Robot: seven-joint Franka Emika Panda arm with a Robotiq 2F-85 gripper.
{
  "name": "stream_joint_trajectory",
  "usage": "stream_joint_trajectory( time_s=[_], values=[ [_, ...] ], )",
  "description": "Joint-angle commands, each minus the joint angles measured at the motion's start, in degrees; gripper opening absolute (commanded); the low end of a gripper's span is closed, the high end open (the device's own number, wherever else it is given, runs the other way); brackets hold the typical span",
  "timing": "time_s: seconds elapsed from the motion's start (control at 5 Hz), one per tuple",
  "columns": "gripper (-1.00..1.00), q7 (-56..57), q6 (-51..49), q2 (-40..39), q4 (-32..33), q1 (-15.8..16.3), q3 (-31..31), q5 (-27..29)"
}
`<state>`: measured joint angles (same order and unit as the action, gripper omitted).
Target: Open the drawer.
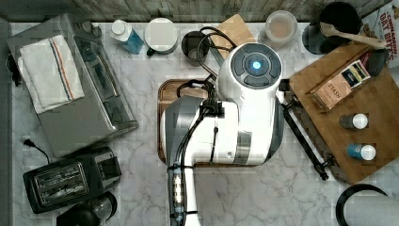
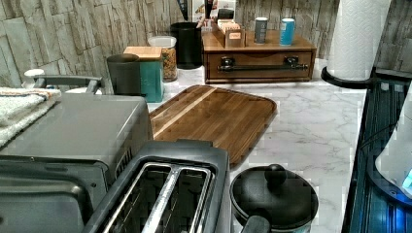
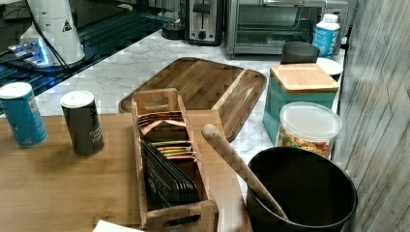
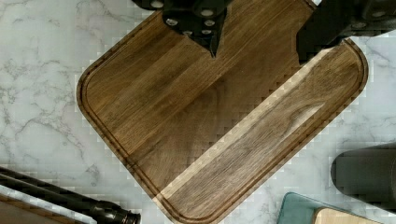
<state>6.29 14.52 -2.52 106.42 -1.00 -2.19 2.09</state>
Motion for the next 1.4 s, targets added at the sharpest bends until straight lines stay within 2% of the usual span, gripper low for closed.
stream_joint_trajectory(
  time_s=[0.2,0.4,0.6,0.8,1.2,1.4],
  values=[
    [1.00,0.07,0.00,0.00,0.73,-0.15,0.06,0.35],
    [1.00,0.07,0.00,0.00,0.73,-0.10,0.00,0.35],
    [1.00,9.29,0.73,1.94,4.08,-0.41,0.01,-0.98],
    [1.00,20.21,4.96,5.67,10.60,-0.98,-0.59,-3.21],
    [1.00,41.60,9.67,9.25,17.95,-3.67,-3.75,-2.44],
    [1.00,50.61,15.60,11.36,22.99,-4.86,-4.98,-2.45]
  ],
)
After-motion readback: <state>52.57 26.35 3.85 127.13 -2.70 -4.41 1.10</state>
